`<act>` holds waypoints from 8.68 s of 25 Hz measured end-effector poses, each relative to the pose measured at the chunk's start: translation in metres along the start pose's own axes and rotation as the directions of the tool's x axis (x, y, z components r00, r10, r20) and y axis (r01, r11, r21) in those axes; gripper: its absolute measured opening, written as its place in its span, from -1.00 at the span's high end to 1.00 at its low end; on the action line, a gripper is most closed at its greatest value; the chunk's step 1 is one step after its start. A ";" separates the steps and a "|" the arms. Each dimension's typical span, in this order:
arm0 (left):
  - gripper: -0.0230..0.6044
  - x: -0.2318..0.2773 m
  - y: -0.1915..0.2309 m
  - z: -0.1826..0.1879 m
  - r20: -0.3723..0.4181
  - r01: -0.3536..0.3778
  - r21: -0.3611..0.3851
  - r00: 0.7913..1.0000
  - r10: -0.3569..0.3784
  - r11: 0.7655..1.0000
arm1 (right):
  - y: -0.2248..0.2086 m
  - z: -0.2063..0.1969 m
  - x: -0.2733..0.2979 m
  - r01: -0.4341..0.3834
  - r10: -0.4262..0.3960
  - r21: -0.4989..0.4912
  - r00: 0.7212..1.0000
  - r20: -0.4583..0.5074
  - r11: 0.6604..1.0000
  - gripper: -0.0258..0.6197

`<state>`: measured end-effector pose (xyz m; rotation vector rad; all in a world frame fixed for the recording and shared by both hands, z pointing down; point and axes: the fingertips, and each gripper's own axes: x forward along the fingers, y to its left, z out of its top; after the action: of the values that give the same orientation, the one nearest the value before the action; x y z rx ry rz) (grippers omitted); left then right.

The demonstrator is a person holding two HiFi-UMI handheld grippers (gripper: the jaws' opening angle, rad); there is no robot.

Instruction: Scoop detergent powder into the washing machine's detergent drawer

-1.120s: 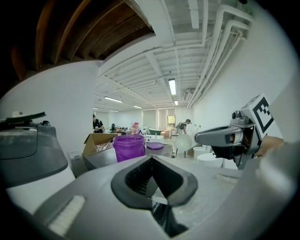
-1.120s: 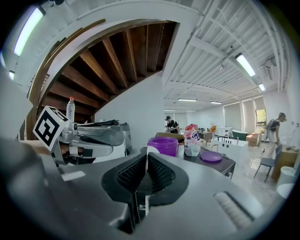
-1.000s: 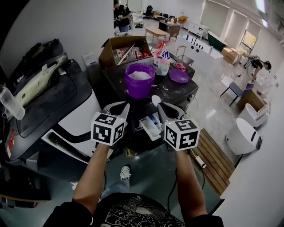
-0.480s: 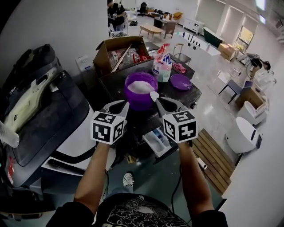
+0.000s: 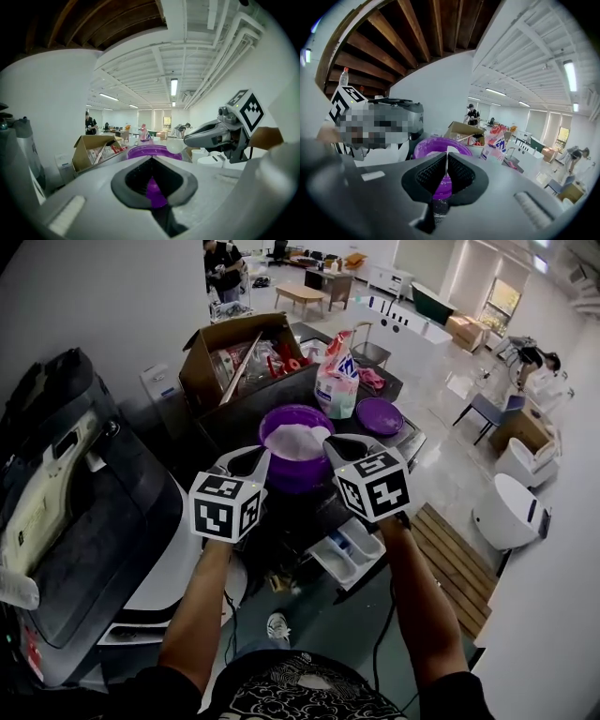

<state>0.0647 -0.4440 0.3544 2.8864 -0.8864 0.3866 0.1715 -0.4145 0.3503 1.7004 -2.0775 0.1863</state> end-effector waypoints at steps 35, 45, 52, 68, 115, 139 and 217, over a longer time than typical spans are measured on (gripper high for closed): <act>0.93 0.042 0.038 0.016 0.013 0.107 0.037 0.994 -0.108 0.994 | -0.005 -0.034 0.104 -0.163 -0.008 -0.225 0.794 -0.608 0.961 0.81; 0.93 0.037 0.039 0.012 0.013 0.102 0.032 0.995 -0.103 0.994 | 0.019 -0.039 0.103 -0.251 0.062 -0.179 0.726 -0.685 0.951 0.81; 0.93 0.035 0.038 0.011 0.016 0.096 0.028 0.995 -0.096 0.995 | 0.036 -0.037 0.100 -0.290 0.146 -0.091 0.700 -0.699 0.953 0.81; 0.93 0.036 0.029 0.009 0.010 0.105 0.034 0.994 -0.106 0.994 | 0.047 -0.017 0.096 -0.262 0.356 0.244 0.749 -0.558 0.934 0.81; 0.93 0.045 0.007 0.024 0.042 0.043 0.047 0.998 -0.045 0.998 | -0.021 0.044 0.047 -0.410 0.371 0.892 0.871 0.321 0.191 0.80; 0.93 0.025 -0.064 0.010 0.033 -0.226 0.006 0.974 0.226 0.974 | -0.031 0.018 -0.009 -0.543 0.561 0.832 0.726 0.398 0.112 0.80; 0.93 -0.080 -0.187 -0.168 -0.183 -0.276 -0.113 0.950 0.253 0.954 | 0.086 -0.248 -0.071 -0.412 0.480 0.252 0.803 -0.353 0.876 0.80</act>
<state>0.0705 -0.2191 0.4909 2.5703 -1.2221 0.5575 0.1625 -0.2372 0.5562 1.0870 -2.1367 0.8100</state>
